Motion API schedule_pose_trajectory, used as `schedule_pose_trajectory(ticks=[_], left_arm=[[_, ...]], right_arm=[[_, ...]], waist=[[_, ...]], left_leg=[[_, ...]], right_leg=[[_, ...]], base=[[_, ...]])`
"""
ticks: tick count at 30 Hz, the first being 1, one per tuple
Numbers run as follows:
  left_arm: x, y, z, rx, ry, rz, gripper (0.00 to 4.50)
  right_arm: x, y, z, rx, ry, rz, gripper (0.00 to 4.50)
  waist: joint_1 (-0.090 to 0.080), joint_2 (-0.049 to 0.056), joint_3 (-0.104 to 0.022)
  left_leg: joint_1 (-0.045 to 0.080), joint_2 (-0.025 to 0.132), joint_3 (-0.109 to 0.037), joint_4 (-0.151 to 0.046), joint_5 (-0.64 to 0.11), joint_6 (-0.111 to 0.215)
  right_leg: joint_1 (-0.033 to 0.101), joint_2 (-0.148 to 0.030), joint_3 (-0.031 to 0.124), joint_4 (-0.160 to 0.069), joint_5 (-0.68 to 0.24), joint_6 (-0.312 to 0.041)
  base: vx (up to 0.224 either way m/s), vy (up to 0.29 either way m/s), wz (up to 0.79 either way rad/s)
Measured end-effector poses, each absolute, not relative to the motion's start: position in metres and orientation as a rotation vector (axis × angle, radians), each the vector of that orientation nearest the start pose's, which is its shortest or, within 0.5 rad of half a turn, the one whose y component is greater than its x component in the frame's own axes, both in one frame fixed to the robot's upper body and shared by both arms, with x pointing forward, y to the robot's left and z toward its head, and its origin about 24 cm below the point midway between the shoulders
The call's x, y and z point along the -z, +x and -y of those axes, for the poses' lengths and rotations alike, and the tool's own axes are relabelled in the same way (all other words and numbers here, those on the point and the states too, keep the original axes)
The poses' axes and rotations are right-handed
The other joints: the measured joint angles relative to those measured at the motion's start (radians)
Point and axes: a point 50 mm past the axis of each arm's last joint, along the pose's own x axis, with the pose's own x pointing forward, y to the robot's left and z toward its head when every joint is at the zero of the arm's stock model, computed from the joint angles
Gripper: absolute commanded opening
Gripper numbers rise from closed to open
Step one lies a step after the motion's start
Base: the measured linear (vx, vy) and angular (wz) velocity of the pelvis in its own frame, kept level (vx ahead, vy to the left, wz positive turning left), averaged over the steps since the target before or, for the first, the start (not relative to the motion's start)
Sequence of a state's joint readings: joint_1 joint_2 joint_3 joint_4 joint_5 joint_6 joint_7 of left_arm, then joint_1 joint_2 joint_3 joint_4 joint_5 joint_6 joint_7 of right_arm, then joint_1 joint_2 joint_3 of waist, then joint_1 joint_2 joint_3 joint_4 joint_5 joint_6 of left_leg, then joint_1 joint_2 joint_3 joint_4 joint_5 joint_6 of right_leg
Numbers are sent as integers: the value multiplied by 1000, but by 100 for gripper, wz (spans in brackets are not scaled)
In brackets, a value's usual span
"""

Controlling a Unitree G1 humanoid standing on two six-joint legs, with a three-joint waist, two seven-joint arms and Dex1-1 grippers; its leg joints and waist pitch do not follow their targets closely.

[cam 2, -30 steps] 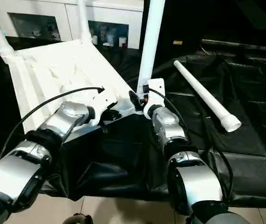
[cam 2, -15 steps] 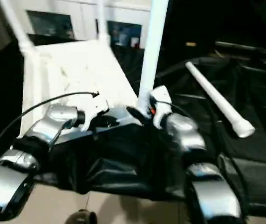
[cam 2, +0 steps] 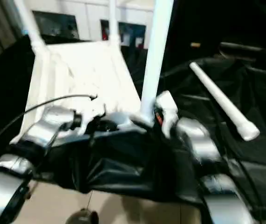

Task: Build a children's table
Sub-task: Insert table leg to table base, then rotate leg to tighten

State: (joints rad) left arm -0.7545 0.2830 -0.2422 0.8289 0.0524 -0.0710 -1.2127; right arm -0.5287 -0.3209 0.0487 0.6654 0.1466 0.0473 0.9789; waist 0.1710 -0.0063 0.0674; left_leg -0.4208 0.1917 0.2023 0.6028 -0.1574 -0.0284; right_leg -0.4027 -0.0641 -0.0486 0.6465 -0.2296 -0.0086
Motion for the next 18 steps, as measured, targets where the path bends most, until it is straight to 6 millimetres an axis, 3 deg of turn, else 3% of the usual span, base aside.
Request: schedule_pose_trajectory(ticks=[11,18], left_arm=[[-68,336,-115,1400,449,-330,0],[-66,334,-116,1418,466,-327,0]], right_arm=[[-53,321,159,-980,-102,-263,294],[-50,315,159,-986,-95,-267,280]], waist=[[0,1,0],[0,1,0]], left_leg=[[1,0,0,1,2,-1],[0,0,0,2,2,-1]], right_leg=[[0,0,0,0,2,2],[1,0,0,1,2,2]], base=[[0,0,0],[0,0,0]])
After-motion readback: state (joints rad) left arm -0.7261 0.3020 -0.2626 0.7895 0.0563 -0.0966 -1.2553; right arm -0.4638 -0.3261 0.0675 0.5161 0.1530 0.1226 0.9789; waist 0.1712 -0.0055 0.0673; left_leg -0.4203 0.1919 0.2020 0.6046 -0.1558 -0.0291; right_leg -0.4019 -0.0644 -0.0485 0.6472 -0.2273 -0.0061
